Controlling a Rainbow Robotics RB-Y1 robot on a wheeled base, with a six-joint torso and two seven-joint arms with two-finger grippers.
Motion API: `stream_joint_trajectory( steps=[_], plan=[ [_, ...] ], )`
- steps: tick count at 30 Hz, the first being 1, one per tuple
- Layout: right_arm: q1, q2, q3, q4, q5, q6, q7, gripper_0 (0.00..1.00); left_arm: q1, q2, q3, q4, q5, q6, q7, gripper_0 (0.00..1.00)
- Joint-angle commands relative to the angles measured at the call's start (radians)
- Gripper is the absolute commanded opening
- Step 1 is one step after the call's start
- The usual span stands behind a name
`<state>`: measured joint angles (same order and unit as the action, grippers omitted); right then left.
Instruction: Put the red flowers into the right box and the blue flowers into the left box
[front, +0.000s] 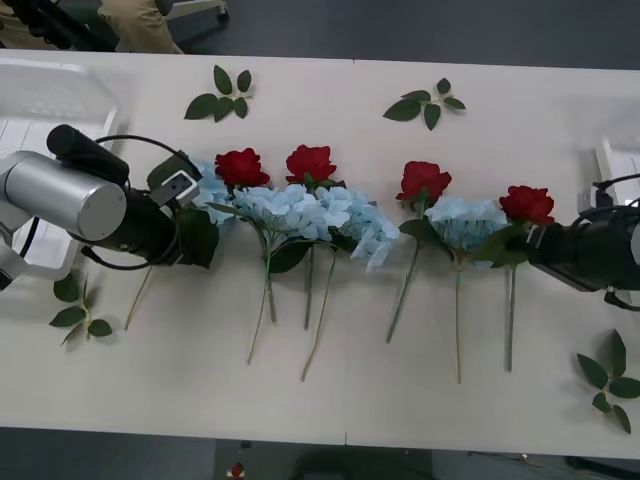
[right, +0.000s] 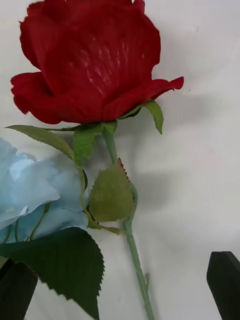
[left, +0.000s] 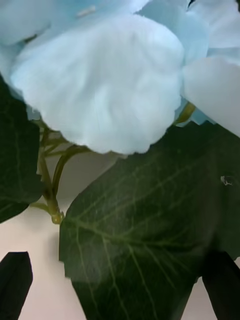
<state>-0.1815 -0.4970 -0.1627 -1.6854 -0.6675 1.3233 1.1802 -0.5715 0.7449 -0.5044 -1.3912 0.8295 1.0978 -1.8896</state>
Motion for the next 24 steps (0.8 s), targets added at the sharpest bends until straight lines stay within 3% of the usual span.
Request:
stream_joint_trajectory(
  steps=[1,14,16,17,18,24],
  plan=[
    [-0.013,-0.035,0.009,0.007,0.012,-0.023,-0.02,1.0,-0.042,-0.013,-0.017,0.041,-0.024,-0.016,-0.043,1.0],
    [-0.075,-0.043,0.069,0.116,0.039,-0.075,-0.013,1.0,-0.067,-0.024,-0.063,0.087,-0.044,-0.032,-0.051,1.0],
    [-0.085,-0.043,0.074,0.133,0.042,-0.084,-0.013,1.0,-0.067,-0.024,-0.062,0.087,-0.044,-0.033,-0.051,0.48],
    [-0.087,-0.043,0.075,0.138,0.043,-0.087,-0.011,1.0,-0.067,-0.024,-0.063,0.087,-0.046,-0.035,-0.051,0.33],
    [-0.093,-0.043,0.077,0.148,0.049,-0.098,-0.014,1.0,-0.067,-0.024,-0.063,0.087,-0.046,-0.039,-0.049,0.04],
    [-0.119,-0.043,0.094,0.207,0.058,-0.134,-0.014,1.0,-0.067,-0.024,-0.063,0.087,-0.053,-0.047,-0.051,0.0]
  ],
)
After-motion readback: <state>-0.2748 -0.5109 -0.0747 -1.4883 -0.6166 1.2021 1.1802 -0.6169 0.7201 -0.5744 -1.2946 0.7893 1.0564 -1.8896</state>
